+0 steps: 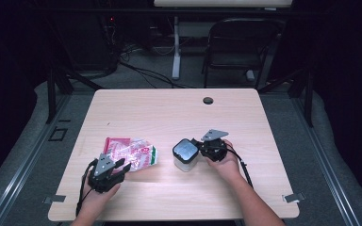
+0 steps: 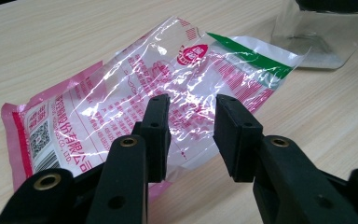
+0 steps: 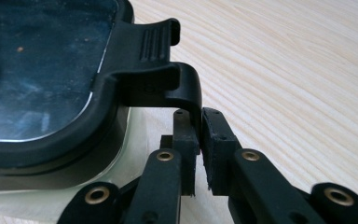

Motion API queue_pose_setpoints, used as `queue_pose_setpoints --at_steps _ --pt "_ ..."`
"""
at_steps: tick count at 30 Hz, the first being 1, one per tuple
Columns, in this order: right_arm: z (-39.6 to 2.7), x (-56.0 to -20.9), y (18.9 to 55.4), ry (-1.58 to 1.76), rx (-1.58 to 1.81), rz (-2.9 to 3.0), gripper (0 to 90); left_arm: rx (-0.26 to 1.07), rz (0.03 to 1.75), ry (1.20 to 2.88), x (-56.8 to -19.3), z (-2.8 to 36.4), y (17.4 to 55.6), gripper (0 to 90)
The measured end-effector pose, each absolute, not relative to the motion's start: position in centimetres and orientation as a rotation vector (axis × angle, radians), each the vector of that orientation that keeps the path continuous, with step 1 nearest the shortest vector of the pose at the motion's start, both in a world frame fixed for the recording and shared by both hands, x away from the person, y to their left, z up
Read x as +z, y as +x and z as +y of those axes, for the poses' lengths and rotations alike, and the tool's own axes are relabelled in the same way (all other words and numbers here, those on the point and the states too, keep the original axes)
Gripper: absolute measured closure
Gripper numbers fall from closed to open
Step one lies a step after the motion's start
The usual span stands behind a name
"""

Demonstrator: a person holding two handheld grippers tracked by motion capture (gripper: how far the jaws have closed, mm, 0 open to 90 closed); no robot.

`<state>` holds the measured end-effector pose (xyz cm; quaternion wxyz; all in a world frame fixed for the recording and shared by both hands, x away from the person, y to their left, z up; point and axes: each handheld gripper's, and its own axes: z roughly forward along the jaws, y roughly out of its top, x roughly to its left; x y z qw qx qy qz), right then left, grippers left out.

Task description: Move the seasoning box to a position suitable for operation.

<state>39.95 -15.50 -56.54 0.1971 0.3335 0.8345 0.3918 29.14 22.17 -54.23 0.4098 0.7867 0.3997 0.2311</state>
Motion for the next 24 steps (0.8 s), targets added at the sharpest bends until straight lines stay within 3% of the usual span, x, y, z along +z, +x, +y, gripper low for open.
queue_pose_setpoints --at_steps 14,24 --pt "-15.4 -56.3 37.5 1.029 1.061 2.308 84.4 0.539 0.935 1.979 -53.0 19.3 29.7 65.8" --pt "-15.1 -55.9 35.0 1.069 1.003 2.310 83.9 0.460 0.812 2.050 -52.3 12.6 30.8 77.1"
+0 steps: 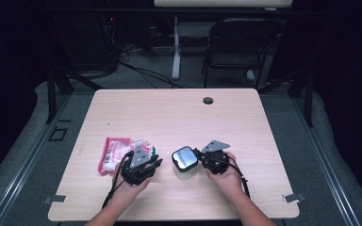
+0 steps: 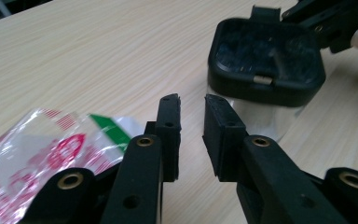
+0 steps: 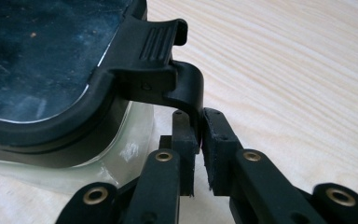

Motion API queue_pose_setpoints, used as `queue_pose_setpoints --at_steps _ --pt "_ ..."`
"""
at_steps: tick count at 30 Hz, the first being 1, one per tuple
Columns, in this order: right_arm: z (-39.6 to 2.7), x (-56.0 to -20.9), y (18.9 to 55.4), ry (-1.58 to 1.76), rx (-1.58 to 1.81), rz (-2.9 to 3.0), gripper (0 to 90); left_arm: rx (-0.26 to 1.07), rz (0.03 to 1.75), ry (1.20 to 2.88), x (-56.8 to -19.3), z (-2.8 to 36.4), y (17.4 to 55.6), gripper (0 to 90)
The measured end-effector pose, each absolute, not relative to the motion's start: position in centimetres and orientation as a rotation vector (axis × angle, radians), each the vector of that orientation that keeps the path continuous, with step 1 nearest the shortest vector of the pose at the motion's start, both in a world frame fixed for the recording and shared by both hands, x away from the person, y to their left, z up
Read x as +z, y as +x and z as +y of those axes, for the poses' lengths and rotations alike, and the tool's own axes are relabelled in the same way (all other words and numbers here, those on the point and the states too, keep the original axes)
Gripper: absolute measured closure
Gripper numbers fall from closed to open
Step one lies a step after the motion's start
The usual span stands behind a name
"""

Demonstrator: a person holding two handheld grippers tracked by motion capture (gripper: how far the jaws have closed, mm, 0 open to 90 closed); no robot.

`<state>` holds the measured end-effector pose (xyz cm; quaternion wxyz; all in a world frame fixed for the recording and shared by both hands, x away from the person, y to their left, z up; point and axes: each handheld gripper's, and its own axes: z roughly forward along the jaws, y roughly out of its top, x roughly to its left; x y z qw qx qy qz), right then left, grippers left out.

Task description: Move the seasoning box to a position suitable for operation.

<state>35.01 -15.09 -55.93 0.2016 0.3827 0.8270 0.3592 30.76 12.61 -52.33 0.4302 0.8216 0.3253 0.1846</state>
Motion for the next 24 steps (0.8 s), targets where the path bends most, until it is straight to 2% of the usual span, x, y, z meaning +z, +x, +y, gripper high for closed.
queue_pose_setpoints --at_steps 8,13,18,24 --pt "-14.7 -55.6 33.5 1.124 0.952 2.302 83.4 0.411 0.798 2.091 -53.5 12.2 30.5 85.9" --pt "-14.4 -55.4 32.2 1.161 0.937 2.294 82.3 0.418 0.754 2.144 -54.0 11.8 30.2 86.8" --pt "-14.1 -55.5 30.7 1.153 0.992 2.276 77.5 0.397 0.753 2.160 -54.4 11.7 30.0 86.3" --pt "-14.0 -55.7 30.7 1.152 1.067 2.287 78.7 0.393 0.757 2.163 -54.5 11.6 29.9 85.4"
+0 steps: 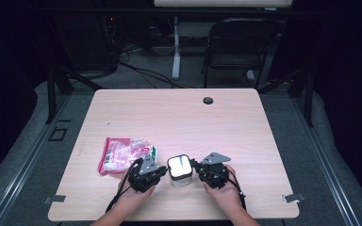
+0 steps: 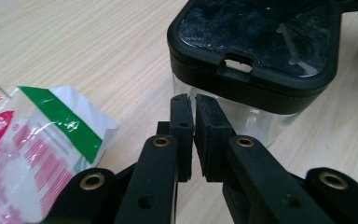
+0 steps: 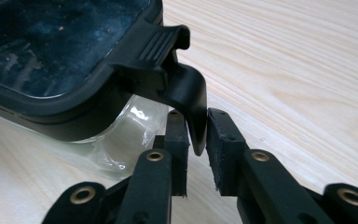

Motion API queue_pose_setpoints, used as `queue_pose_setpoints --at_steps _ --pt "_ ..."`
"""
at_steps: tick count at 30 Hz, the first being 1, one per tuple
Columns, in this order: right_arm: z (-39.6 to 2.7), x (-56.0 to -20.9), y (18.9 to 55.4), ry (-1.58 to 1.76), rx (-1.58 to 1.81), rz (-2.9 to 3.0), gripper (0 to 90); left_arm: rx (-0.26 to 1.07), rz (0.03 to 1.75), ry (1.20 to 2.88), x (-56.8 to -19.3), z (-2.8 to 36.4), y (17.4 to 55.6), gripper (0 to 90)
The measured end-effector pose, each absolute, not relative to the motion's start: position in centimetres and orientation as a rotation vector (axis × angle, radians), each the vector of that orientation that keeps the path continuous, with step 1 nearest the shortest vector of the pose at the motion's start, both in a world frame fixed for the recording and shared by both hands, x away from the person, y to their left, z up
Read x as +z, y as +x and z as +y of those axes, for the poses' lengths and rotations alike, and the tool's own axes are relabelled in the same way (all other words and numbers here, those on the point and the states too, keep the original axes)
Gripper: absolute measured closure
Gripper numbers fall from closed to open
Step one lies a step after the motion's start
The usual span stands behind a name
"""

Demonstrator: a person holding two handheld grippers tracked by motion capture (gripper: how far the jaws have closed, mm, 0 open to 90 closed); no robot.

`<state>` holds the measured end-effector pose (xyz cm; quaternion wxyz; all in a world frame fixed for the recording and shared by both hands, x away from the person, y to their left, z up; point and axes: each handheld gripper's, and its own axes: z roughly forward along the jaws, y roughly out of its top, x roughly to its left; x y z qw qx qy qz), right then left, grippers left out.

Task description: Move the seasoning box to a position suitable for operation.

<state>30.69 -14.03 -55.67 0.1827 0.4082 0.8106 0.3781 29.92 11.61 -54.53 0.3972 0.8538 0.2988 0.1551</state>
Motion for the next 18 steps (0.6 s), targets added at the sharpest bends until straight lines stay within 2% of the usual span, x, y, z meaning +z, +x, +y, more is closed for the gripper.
queue_pose_setpoints --at_steps 6,11,18 --pt "-13.9 -55.7 30.7 1.110 1.085 2.306 77.9 0.378 0.787 2.149 -54.4 12.1 30.1 83.8" --pt "-13.7 -55.4 30.6 1.120 1.128 2.355 69.1 0.373 0.808 2.139 -54.3 12.6 30.2 81.8" --pt "-14.3 -53.8 30.0 1.110 1.171 2.367 67.4 0.393 0.804 2.128 -53.8 12.9 29.9 79.3"
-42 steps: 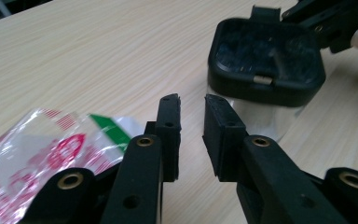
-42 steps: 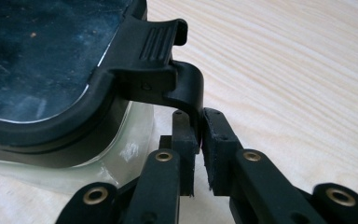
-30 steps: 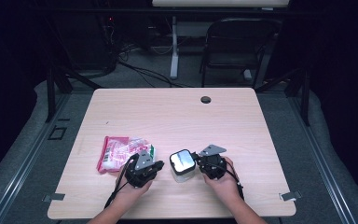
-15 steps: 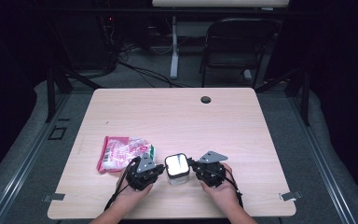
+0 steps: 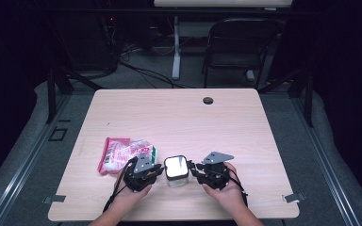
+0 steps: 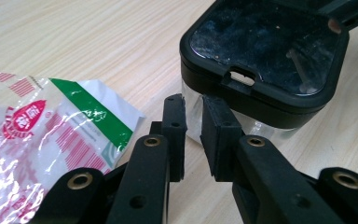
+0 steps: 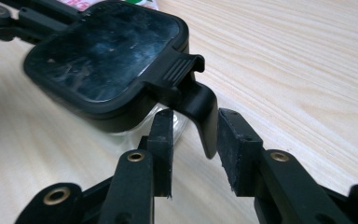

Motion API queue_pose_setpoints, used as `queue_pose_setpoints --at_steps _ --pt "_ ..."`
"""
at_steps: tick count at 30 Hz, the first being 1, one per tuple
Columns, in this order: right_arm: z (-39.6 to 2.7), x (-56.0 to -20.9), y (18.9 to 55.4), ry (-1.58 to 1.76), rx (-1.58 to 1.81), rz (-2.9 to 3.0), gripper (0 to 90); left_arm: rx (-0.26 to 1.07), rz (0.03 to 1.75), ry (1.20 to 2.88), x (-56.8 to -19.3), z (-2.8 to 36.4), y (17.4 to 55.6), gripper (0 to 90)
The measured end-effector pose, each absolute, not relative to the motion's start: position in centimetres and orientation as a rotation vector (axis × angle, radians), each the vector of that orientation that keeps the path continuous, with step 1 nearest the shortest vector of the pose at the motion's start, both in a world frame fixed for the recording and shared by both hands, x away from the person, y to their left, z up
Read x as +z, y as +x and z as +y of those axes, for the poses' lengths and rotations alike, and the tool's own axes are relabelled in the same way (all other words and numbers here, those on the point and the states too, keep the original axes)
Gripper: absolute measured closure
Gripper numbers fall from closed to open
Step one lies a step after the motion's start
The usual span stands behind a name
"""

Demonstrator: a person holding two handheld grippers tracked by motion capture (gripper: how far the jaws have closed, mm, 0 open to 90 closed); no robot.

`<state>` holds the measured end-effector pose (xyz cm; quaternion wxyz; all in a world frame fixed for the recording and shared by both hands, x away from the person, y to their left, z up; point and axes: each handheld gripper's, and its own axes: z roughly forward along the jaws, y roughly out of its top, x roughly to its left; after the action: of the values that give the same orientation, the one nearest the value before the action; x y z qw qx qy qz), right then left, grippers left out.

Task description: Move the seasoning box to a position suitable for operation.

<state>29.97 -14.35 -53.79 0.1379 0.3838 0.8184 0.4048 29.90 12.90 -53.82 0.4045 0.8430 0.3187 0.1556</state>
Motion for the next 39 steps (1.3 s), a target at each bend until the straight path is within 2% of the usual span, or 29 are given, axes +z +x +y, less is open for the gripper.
queue_pose_setpoints --at_steps 2,3,8,11,15,19,33,39 --pt "-14.5 -53.5 29.8 1.096 1.165 2.367 68.0 0.391 0.805 2.126 -53.7 13.0 29.9 78.4" --pt "-14.8 -52.9 29.5 1.097 1.179 2.377 73.4 0.392 0.810 2.115 -53.6 13.2 29.9 77.8" --pt "-15.3 -51.8 29.2 1.112 1.256 2.355 73.3 0.379 0.812 2.087 -53.3 13.6 30.0 75.6" --pt "-15.3 -51.9 29.2 1.089 1.242 2.307 69.4 0.368 0.812 2.077 -53.2 13.7 30.0 74.7" --pt "-15.1 -52.0 29.4 1.107 1.293 2.316 75.2 0.361 0.803 2.075 -53.3 13.6 29.9 73.7" --pt "-14.8 -51.6 29.4 1.105 1.285 2.314 77.0 0.362 0.794 2.081 -53.3 13.6 29.7 73.1" --pt "-14.0 -51.0 30.8 1.190 1.307 2.263 84.0 0.327 0.794 2.083 -53.2 13.8 29.2 78.6" --pt "-13.9 -51.0 31.0 1.192 1.314 2.276 84.4 0.313 0.766 2.099 -53.1 13.7 29.0 83.0"
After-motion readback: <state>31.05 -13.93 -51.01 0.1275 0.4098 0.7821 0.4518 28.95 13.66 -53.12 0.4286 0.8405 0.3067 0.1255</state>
